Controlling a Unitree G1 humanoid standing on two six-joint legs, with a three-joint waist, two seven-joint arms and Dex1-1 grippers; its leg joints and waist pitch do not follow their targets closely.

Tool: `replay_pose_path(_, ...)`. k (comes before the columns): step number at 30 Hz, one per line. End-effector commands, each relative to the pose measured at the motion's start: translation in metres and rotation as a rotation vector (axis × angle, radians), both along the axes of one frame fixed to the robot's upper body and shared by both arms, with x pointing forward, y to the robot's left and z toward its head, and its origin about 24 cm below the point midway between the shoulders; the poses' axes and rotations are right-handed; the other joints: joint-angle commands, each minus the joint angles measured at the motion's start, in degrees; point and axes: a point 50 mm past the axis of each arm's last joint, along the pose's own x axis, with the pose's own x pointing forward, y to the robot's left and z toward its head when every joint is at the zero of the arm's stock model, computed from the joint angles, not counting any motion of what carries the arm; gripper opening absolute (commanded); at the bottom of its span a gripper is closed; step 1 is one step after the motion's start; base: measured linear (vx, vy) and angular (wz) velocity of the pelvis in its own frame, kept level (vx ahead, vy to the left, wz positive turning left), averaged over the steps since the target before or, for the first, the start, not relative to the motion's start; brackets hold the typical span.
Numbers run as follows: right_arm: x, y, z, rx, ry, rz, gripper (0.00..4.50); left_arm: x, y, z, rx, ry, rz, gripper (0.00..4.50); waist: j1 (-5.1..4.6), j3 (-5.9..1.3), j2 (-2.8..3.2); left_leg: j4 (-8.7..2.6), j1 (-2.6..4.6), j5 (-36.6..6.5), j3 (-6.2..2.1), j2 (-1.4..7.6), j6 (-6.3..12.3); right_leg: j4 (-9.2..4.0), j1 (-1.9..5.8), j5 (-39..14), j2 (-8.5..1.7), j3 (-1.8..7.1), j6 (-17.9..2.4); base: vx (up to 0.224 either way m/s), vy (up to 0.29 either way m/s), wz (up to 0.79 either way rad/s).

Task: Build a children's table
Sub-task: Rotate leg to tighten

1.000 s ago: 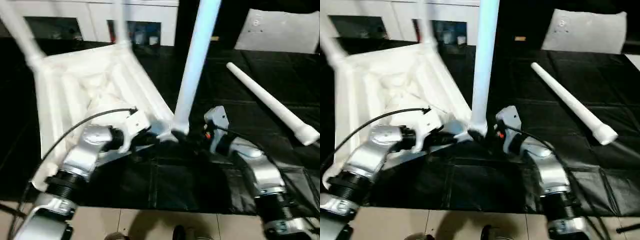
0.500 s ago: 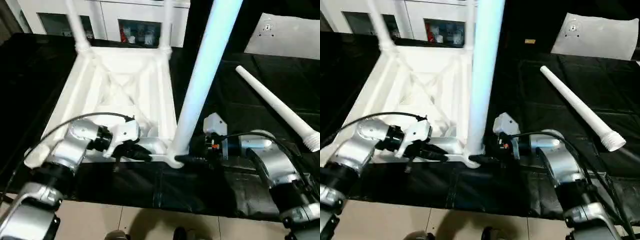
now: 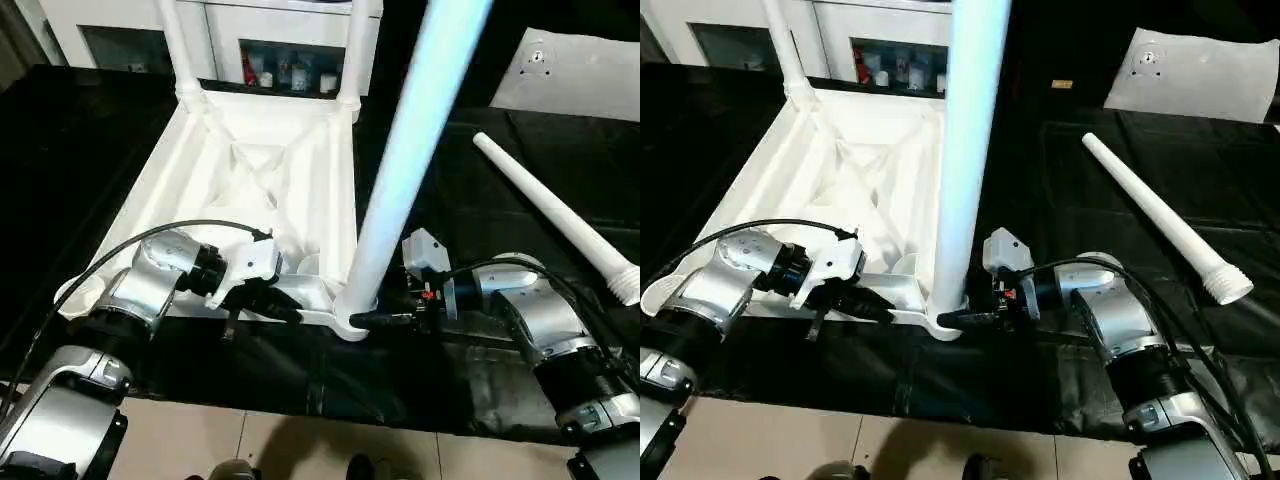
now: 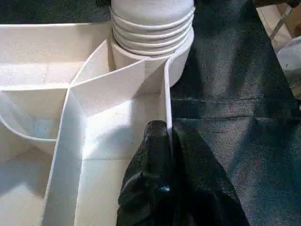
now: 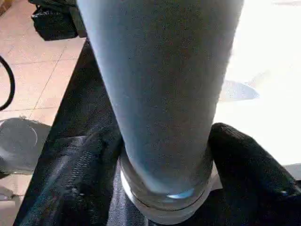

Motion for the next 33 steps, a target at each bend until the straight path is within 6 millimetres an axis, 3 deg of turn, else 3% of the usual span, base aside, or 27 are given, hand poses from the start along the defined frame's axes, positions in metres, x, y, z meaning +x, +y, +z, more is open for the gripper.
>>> replay_pose_path(1, -0.002, 0.002, -0.001, 0.002, 0.001, 0.03, 2.71, -0.004, -0.002, -0.007, 0.058, 0.031, -0.054, 0.0, -0.08, -4.14, -0.45, -3.19, -0.62, -2.0, 0.01, 2.3, 6.49, -2.87, 4.14, -13.3, -4.32, 3.77, -11.2, 0.0, 0.0, 0.0)
replay_pose_path(5, -0.007, 0.005, -0.006, 0.028, 0.035, 0.021, 2.51, -0.002, -0.004, -0.009, 0.034, 0.021, -0.003, 0.0, 0.09, -4.13, -0.24, -3.21, -0.53, -2.4, 0.0, 2.4, 6.38, -2.91, 4.11, -12.9, -4.28, 3.76, -11.5, 0.0, 0.0, 0.0)
replay_pose_path(8, -0.011, 0.012, -0.012, 0.108, 0.095, -0.085, 2.37, 0.001, -0.012, -0.014, 0.01, -0.003, 0.137, 0.0, 0.53, -3.91, -0.07, -3.36, -0.34, -3.2, -0.07, 2.66, 5.93, -3.09, 3.92, -13.9, -4.43, 3.8, -11.4, 0.0, 0.0, 0.0)
replay_pose_path(10, -0.013, 0.018, -0.017, 0.146, 0.109, -0.163, 2.28, 0.003, -0.019, -0.016, -0.019, -0.013, 0.226, 0.0, 0.4, -3.76, -0.18, -3.57, -0.37, -4.9, -0.12, 2.58, 4.88, -3.57, 3.99, -17.5, -4.51, 3.75, -10.4, 0.0, 0.0, 0.0)
replay_pose_path(13, -0.013, 0.032, -0.03, 0.152, 0.102, -0.322, 2.16, 0.006, -0.04, -0.017, -0.083, -0.023, 0.373, 0.0, -0.17, -2.91, -0.31, -3.88, 0.07, -9.7, -0.28, 2.19, 2.61, -5.17, 3.53, -29.2, -4.64, 3.46, -6.6, -0.017, 0.003, -0.01)
replay_pose_path(14, -0.013, 0.041, -0.036, 0.156, 0.109, -0.393, 2.16, 0.007, -0.053, -0.017, -0.118, -0.016, 0.437, 0.0, -0.68, -2.28, -0.24, -3.91, 0.51, -12.8, -0.42, 1.93, 1.5, -6.2, 3.08, -36.5, -4.56, 2.92, -4.1, -0.05, 0.008, -0.02)
replay_pose_path(15, -0.013, 0.045, -0.039, 0.163, 0.12, -0.427, 2.12, 0.007, -0.059, -0.016, -0.138, -0.007, 0.468, 0.0, -1.4, -1.88, -0.48, -3.52, 1.17, -16.0, -0.68, 1.18, 0.89, -7.89, 2.72, -43.7, -4.46, 1.8, -0.7, -0.06, 0.02, -0.05)
replay_pose_path(16, -0.011, 0.055, -0.042, 0.18, 0.139, -0.507, 2.1, 0.008, -0.072, -0.015, -0.167, -0.012, 0.514, 0.0, -1.8, -1.93, -0.33, -3.32, 1.49, -17.1, -0.89, 1.06, 0.75, -8.39, 2.69, -45.6, -4.61, 1.35, 0.5, -0.051, 0.038, -0.06)
replay_pose_path(17, -0.01, 0.058, -0.042, 0.188, 0.146, -0.531, 2.08, 0.008, -0.076, -0.015, -0.173, -0.014, 0.527, 0.0, -2.68, -2.05, -0.14, -3.3, 1.27, -18.3, -1.19, 1.11, 0.9, -8.94, 2.97, -45.6, -4.54, 0.54, 1.7, -0.051, 0.038, -0.06)
replay_pose_path(18, -0.009, 0.067, -0.043, 0.204, 0.164, -0.585, 2.08, 0.008, -0.086, -0.014, -0.184, -0.019, 0.556, 0.0, -3.53, -2.41, 0.09, -3.62, 0.94, -18.9, -1.52, 1.44, 1.37, -9.09, 3.68, -42.5, -4.59, 0.03, 1.9, -0.039, 0.051, -0.09)
replay_pose_path(19, -0.008, 0.071, -0.043, 0.208, 0.17, -0.609, 2.07, 0.009, -0.09, -0.013, -0.191, -0.022, 0.571, 0.0, -4.15, -2.3, 0.5, -4.18, 0.63, -20.8, -2.0, 1.98, 1.73, -9.17, 4.15, -39.9, -4.44, -0.64, 1.8, -0.038, 0.052, -0.07)
replay_pose_path(20, -0.005, 0.083, -0.043, 0.215, 0.184, -0.686, 2.06, 0.01, -0.102, -0.011, -0.216, -0.026, 0.628, 0.0, -4.38, -2.02, 1.02, -4.36, 1.22, -23.2, -2.16, 2.28, 1.95, -9.74, 3.98, -39.4, -4.34, -1.19, 1.7, -0.038, 0.052, -0.07)
replay_pose_path(21, -0.005, 0.086, -0.043, 0.217, 0.187, -0.7, 2.06, 0.011, -0.105, -0.01, -0.221, -0.029, 0.643, 0.0, -5.64, -1.6, 1.3, -4.78, 1.88, -28.9, -2.7, 2.98, 1.86, -10.08, 4.06, -37.1, -3.99, -2.67, 1.7, -0.036, 0.052, -0.01)
replay_pose_path(22, -0.003, 0.098, -0.042, 0.216, 0.195, -0.753, 2.06, 0.014, -0.115, -0.008, -0.24, -0.048, 0.7, 0.0, -5.82, -1.61, 1.76, -5.18, 1.88, -31.7, -3.08, 3.52, 1.61, -9.61, 4.69, -35.4, -3.94, -2.97, 1.7, -0.053, 0.046, 0.04)
replay_pose_path(23, -0.001, 0.104, -0.041, 0.206, 0.189, -0.78, 2.06, 0.015, -0.119, -0.006, -0.244, -0.053, 0.726, 0.0, -5.29, -0.63, 2.58, -10.91, -1.73, -44.1, -4.24, 7.63, 0.51, 0.28, 8.04, -22.7, -2.92, -1.01, -0.1, -0.053, 0.046, 0.04)
replay_pose_path(24, -0.001, 0.104, -0.041, 0.206, 0.189, -0.78, 2.06, 0.015, -0.119, -0.006, -0.244, -0.053, 0.726, 0.0, -3.38, -0.63, 3.03, -12.19, -3.12, -47.1, -3.06, 7.91, 0.02, 4.83, 8.39, -15.4, -2.45, 0.22, -1.5, -0.087, 0.011, 0.14)
replay_pose_path(25, 0.0, 0.11, -0.039, 0.199, 0.176, -0.795, 2.06, 0.015, -0.123, -0.005, -0.249, -0.058, 0.753, 0.0, -2.19, -0.65, 1.6, -12.13, 0.54, -46.4, 0.32, 6.26, 0.35, 5.16, 4.38, -14.1, -1.73, 2.68, -1.8, 0.02, -0.064, 0.31)
replay_pose_path(26, 0.003, 0.114, -0.037, 0.201, 0.166, -0.825, 2.06, 0.016, -0.127, -0.003, -0.246, -0.074, 0.767, 0.0, -4.0, -1.51, -1.5, -6.66, 3.18, -39.5, -0.19, 3.19, 0.36, -0.18, 2.16, -27.9, -2.91, 4.99, 0.8, 0.02, -0.064, 0.31)
replay_pose_path(27, 0.006, 0.117, -0.033, 0.225, 0.167, -0.855, 2.06, 0.016, -0.129, -0.001, -0.236, -0.093, 0.779, 0.0, -3.11, -1.33, -2.7, 2.94, 5.64, -19.0, 1.08, -2.1, 1.47, -9.57, -2.62, -61.4, -5.42, 4.48, 5.6, 0.073, -0.122, 0.1)
replay_pose_path(28, 0.006, 0.117, -0.033, 0.225, 0.167, -0.855, 2.06, 0.016, -0.129, -0.001, -0.236, -0.093, 0.779, 0.0, -2.3, -2.18, -2.14, 0.78, -0.76, -5.8, -1.63, -1.03, 2.97, -7.51, 4.13, -60.6, -9.14, 7.21, 4.6, 0.09, -0.042, -0.34)
replay_pose_path(29, 0.006, 0.116, -0.033, 0.228, 0.168, -0.856, 2.39, 0.016, -0.129, -0.001, -0.235, -0.094, 0.778, 0.0, -1.7, -2.39, -1.81, -1.06, -2.15, -2.8, -2.01, -0.63, 2.46, -6.28, 5.1, -54.7, -7.98, 6.36, 4.4, 0.09, -0.042, -0.34)
replay_pose_path(30, 0.007, 0.113, -0.03, 0.261, 0.176, -0.872, 2.58, 0.016, -0.125, -0.002, -0.214, -0.111, 0.776, 0.0, -1.59, -2.75, -0.77, -3.86, -1.7, -3.6, -2.57, 0.54, 1.64, -4.76, 3.86, -40.9, -5.06, 5.57, 2.2, 0.122, 0.012, -0.28)
replay_pose_path(31, 0.008, 0.109, -0.03, 0.27, 0.175, -0.876, 2.58, 0.016, -0.12, -0.004, -0.201, -0.118, 0.773, 0.0, -2.09, -2.97, -0.51, -3.87, -0.9, -5.9, -2.27, 0.91, 2.35, -3.58, 3.07, -28.0, -3.67, 5.66, -1.4, 0.06, -0.028, 0.06)
replay_pose_path(32, 0.007, 0.103, -0.031, 0.271, 0.169, -0.886, 2.74, 0.016, -0.113, -0.006, -0.189, -0.123, 0.767, 0.0, -2.35, -3.38, -0.31, -3.72, -0.87, -5.9, -1.99, 1.12, 3.34, -2.81, 3.3, -19.4, -3.53, 6.04, -4.9, 0.06, -0.028, 0.06)
replay_pose_path(33, 0.007, 0.101, -0.031, 0.272, 0.165, -0.888, 2.81, 0.016, -0.11, -0.007, -0.185, -0.123, 0.765, 0.0, -2.35, -3.38, -0.31, -3.72, -0.87, -5.9, -1.99, 1.12, 3.34, -2.81, 3.3, -19.4, -3.53, 6.04, -4.9, 0.056, -0.015, 0.02)
